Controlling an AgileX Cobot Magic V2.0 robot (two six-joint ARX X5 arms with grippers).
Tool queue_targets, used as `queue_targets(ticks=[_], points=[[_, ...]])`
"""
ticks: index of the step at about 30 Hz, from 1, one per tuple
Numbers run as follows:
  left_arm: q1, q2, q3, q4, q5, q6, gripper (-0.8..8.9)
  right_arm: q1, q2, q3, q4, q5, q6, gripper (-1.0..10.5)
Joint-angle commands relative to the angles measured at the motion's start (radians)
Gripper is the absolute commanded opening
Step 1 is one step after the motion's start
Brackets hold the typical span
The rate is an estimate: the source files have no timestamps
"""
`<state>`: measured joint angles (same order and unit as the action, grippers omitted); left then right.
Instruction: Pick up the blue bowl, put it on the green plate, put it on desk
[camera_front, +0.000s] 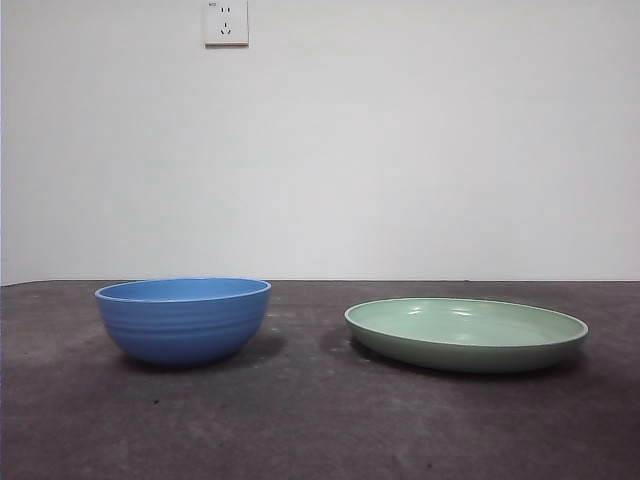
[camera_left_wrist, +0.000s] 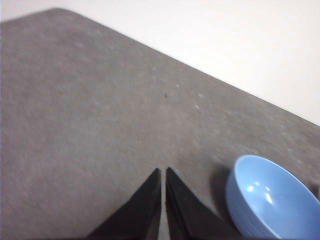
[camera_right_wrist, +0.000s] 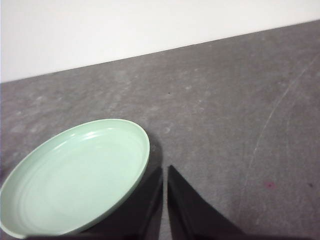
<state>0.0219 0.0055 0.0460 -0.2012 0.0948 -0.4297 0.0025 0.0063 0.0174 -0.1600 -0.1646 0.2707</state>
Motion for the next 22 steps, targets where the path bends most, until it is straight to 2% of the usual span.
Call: queue_targets(ticks=[1,8,11,17,22], points=[[0.001,0.000,0.044,0.002,0.034,-0.050,0.15,0.000,-0.003,0.033,0.004,-0.001,0.053,0.1],[0.001,0.029,0.177,-0.097,0.043,-0.056,0.15,0.000,0.007,0.163,-0.015,0.009,0.056,0.1],[0.001,0.070,0.249,-0.143,0.049,-0.026,0.15,0.000,0.037,0.247,-0.066,0.008,0.050,0.1],[0.001,0.207,0.410,-0.253,0.127,0.075,0.15,0.000,0.177,0.441,-0.224,0.003,-0.040,0.1],[0.001,0.350,0.545,-0.360,0.235,0.184,0.15,0.000,0.341,0.613,-0.410,-0.075,-0.150,0.1]])
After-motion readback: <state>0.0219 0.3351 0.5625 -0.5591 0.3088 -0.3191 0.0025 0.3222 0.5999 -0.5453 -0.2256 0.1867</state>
